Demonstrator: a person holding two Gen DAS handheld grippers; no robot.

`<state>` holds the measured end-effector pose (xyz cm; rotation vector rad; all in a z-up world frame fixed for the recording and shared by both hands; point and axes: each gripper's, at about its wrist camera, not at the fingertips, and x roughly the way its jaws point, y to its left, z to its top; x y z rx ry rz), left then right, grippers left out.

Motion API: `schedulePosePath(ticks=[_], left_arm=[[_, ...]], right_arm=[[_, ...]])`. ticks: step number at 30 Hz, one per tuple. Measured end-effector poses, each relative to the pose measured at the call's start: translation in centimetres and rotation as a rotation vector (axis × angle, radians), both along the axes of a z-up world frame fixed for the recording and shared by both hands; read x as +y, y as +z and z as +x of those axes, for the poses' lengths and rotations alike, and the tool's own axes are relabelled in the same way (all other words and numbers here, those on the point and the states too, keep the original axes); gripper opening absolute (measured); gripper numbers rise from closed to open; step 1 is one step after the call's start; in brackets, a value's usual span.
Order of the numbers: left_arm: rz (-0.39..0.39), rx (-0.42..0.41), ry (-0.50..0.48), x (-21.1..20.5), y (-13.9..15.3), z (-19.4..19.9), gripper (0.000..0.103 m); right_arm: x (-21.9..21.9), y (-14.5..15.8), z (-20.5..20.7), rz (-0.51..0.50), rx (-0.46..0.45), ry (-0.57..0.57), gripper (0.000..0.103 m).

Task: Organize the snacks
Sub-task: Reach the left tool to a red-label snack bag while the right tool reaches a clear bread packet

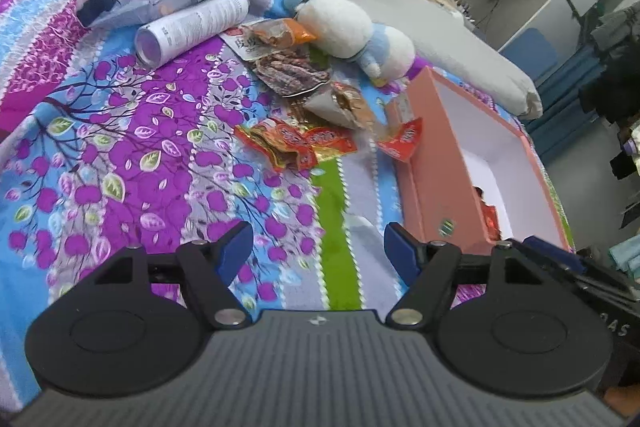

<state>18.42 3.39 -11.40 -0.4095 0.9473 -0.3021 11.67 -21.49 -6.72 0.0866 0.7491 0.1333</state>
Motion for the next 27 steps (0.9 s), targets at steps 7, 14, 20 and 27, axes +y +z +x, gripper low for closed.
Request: schedulePosePath(ticks=[7, 14, 20, 27], left_arm=[[-0.026, 0.055, 0.012, 0.5, -4.4, 6.4, 0.076], [-0.02, 0.082, -0.016, 0.2, -8.3, 11.6, 0.065], [0.02, 0.115, -0.05, -0.6, -11.0, 14.4, 0.065], [0.051, 0.09, -0.061, -1.6, -11.7, 15.4, 0.055]], right_arm=[[1.5, -2.0, 6.1, -0.08, 0.013, 0.052, 0.06], [3.0, -5.5, 12.5, -0.202, 0.071, 0.073, 0.056], [3.4, -7.9, 16.1, -0.288, 0.063, 0.078, 0.054], [4.4, -11.7, 19.0, -0.429, 0.081, 0.061, 0.043]])
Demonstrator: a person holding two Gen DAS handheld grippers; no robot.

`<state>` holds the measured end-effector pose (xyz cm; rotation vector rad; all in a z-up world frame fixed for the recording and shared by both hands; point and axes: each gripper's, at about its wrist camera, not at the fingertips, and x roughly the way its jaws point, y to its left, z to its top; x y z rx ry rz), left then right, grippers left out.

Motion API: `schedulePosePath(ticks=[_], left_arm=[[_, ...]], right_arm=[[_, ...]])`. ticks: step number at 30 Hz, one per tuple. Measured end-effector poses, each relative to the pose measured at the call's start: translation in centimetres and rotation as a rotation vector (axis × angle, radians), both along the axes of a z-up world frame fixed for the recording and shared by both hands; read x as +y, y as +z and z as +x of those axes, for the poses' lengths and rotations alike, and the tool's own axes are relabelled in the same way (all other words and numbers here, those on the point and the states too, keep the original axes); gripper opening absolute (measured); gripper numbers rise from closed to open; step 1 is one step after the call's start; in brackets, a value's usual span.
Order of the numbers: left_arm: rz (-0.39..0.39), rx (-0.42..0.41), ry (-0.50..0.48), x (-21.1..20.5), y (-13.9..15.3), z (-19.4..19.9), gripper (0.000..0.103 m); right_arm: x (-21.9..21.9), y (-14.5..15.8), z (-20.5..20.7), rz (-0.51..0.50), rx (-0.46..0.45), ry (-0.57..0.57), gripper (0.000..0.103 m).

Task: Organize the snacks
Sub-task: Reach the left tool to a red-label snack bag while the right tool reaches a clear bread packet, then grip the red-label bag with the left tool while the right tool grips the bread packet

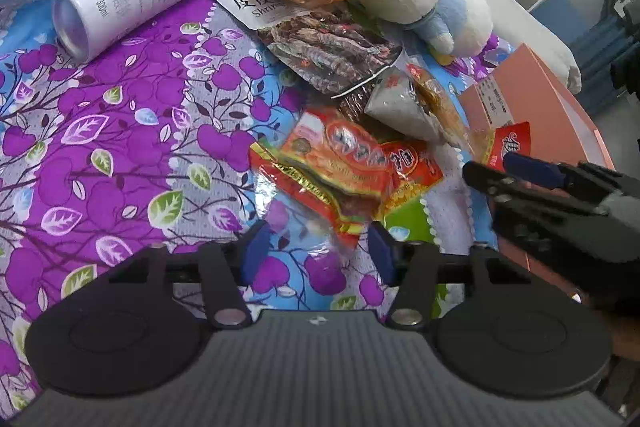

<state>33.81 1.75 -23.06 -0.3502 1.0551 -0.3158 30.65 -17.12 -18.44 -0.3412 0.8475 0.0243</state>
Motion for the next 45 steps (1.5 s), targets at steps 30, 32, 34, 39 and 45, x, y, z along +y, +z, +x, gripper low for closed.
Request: schedulePosePath(ticks=[30, 32, 34, 39, 45], left_arm=[[0.007, -0.039, 0.021, 1.2, 1.9, -3.9, 0.002], [0.034, -0.052, -0.002, 1.2, 2.3, -3.1, 0.011], [0.074, -0.067, -0.027, 0.8, 2.5, -2.0, 0.038], [0.138, -0.133, -0.103, -0.6, 2.6, 0.8, 0.068], [0.189, -0.167, -0.209, -3.2, 1.5, 4.6, 0.073]], right_arm=[[0.5, 1.9, -8.7, 0.018, -0.002, 0.042, 0.006], [0.5, 1.9, -9.6, 0.036, 0.01, 0.041, 0.006], [0.4, 1.9, -10.3, 0.052, 0.023, 0.041, 0.006], [0.2, 1.7, -11.1, 0.068, 0.044, 0.037, 0.006], [0.2, 0.6, -11.8, 0.068, 0.076, 0.057, 0.006]])
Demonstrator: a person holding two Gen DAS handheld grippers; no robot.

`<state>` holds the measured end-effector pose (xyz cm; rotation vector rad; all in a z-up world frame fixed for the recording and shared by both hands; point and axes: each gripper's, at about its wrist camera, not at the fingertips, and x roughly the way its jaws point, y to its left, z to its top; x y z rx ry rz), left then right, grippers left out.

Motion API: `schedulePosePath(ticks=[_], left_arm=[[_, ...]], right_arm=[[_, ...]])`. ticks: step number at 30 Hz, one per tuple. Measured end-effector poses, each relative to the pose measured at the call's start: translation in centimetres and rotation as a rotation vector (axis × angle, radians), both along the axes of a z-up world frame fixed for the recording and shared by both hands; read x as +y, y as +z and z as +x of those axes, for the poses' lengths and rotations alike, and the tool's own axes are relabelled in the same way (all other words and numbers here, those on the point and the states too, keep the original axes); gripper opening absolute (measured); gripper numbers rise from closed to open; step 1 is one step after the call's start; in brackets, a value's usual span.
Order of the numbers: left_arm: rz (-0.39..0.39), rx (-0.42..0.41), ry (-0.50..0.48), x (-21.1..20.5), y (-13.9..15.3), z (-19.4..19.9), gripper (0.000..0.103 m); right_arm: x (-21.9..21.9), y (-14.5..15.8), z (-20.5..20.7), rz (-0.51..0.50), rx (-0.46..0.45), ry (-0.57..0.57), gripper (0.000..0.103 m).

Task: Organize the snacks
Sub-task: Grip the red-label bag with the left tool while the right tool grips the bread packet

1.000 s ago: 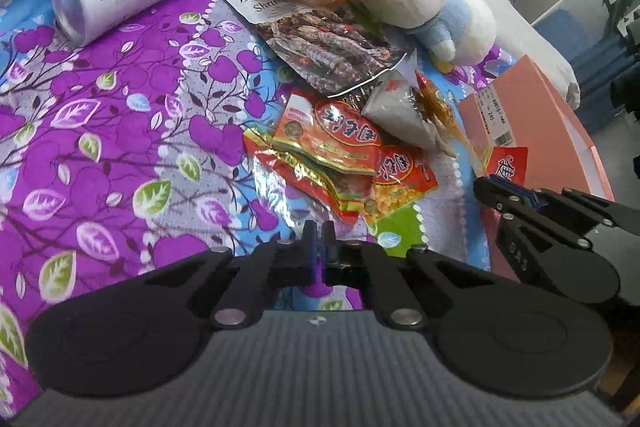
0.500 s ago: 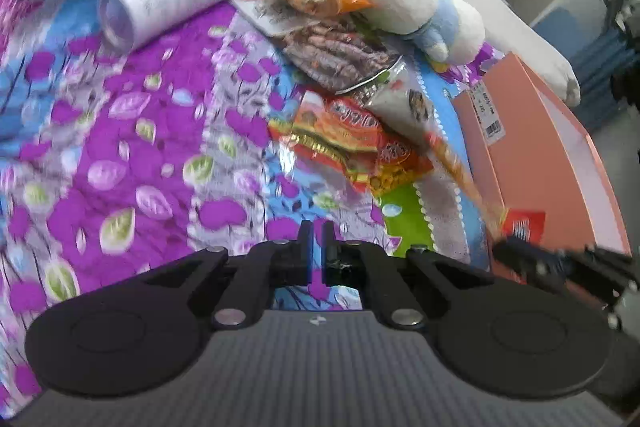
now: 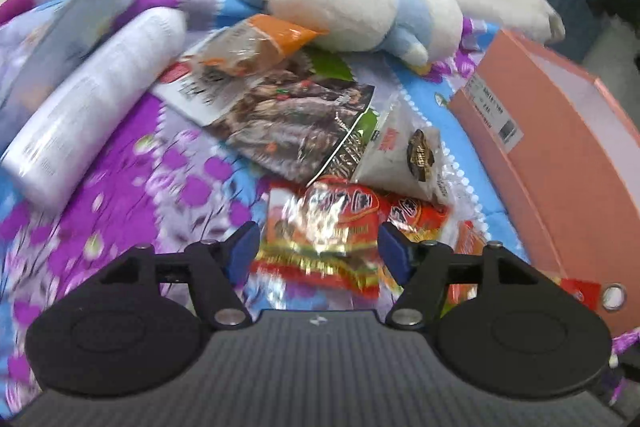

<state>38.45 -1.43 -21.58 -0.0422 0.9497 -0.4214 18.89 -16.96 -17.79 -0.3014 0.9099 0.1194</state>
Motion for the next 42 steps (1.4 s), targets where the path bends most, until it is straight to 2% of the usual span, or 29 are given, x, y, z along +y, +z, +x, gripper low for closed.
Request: schedulePosePath(ticks=[1, 5, 9, 14, 18, 23, 25, 27, 37, 42], left_arm=[[0.012, -0.003, -0.014, -0.5, -0.3, 0.6, 0.077], [0.07, 0.004, -0.066, -2.2, -1.6, 1.9, 0.082], [0.107, -0.012, -0.099, -3.2, -2.4, 2.2, 0.083], [0.1, -0.008, -0.089, -3.1, -2.3, 1.7, 0.067], [0.079, 0.029, -0.061, -2.5, -1.9, 0.7, 0.061], [0.066, 0.048, -0.007, -1.3, -1.0, -2.1, 0.06], [0.065, 0.053, 0.019, -0.7, -0.5, -3.5, 0.056], [0.055, 0.061, 0.054, 0.2, 0.1, -5.1, 0.056], [-0.002, 0.107, 0.197, 4.6, 1.4, -14.4, 0.053], [-0.039, 0.131, 0.253, 6.2, 1.3, -18.3, 0.053]], right_arm=[[0.1, -0.3, -0.1, 0.001, 0.009, -0.001, 0.006], [0.1, -0.7, -0.2, 0.023, 0.033, -0.02, 0.006], [0.0, -0.9, -0.1, 0.024, 0.035, -0.015, 0.006], [0.2, -0.8, 0.1, 0.024, 0.03, -0.001, 0.006], [0.3, -0.3, -0.3, 0.028, 0.019, 0.001, 0.006], [0.6, 0.5, -1.5, 0.033, 0.008, 0.012, 0.006], [0.7, 0.7, -2.1, 0.036, 0.007, 0.017, 0.006], [0.8, 0.9, -2.8, 0.037, 0.004, 0.017, 0.006], [1.9, 1.6, -6.6, 0.058, 0.008, 0.027, 0.006], [2.7, 1.9, -8.7, 0.107, 0.021, 0.047, 0.006]])
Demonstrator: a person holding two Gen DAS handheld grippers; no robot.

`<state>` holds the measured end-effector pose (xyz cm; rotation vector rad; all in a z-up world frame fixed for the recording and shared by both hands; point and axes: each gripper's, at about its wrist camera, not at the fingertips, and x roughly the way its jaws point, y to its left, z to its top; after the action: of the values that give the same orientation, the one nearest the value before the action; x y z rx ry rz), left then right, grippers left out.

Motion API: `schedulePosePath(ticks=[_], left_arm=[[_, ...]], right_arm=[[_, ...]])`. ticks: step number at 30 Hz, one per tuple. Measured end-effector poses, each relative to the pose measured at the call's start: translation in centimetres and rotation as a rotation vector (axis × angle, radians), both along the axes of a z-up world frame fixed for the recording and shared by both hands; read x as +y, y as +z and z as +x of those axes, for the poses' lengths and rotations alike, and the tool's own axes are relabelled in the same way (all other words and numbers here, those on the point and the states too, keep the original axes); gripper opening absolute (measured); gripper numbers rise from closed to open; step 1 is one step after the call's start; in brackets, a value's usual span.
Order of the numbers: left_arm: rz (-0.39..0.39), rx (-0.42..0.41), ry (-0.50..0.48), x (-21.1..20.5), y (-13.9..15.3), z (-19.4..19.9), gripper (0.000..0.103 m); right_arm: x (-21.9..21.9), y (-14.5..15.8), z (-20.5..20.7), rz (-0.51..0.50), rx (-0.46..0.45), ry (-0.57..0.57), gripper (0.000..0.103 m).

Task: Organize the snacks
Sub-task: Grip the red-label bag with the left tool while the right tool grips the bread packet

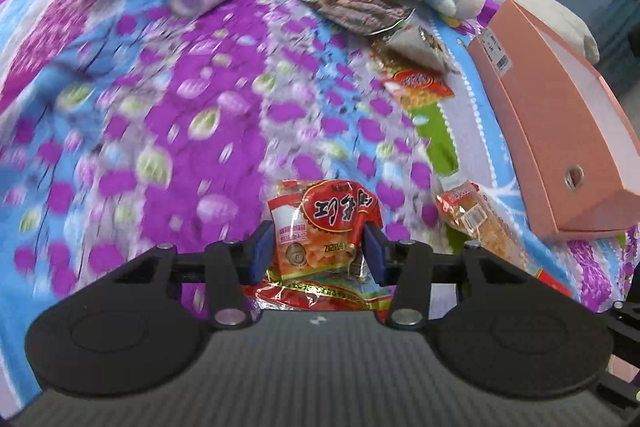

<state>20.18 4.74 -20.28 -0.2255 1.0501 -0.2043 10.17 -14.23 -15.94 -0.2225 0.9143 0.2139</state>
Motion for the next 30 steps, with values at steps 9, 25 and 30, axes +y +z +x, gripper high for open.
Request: schedulePosePath(ticks=[9, 25, 30], left_arm=[[-0.019, 0.015, 0.021, 1.1, -0.5, -1.9, 0.069], [-0.092, 0.023, 0.012, 2.5, -0.7, -2.4, 0.087], [-0.077, 0.03, -0.005, 2.6, -0.9, -2.3, 0.087]], right_arm=[[0.9, 0.2, -0.8, 0.119, 0.05, 0.021, 0.009], [-2.8, -2.2, 4.5, 0.193, 0.069, -0.063, 0.07], [-2.3, -4.1, 5.6, 0.131, 0.065, -0.028, 0.082]])
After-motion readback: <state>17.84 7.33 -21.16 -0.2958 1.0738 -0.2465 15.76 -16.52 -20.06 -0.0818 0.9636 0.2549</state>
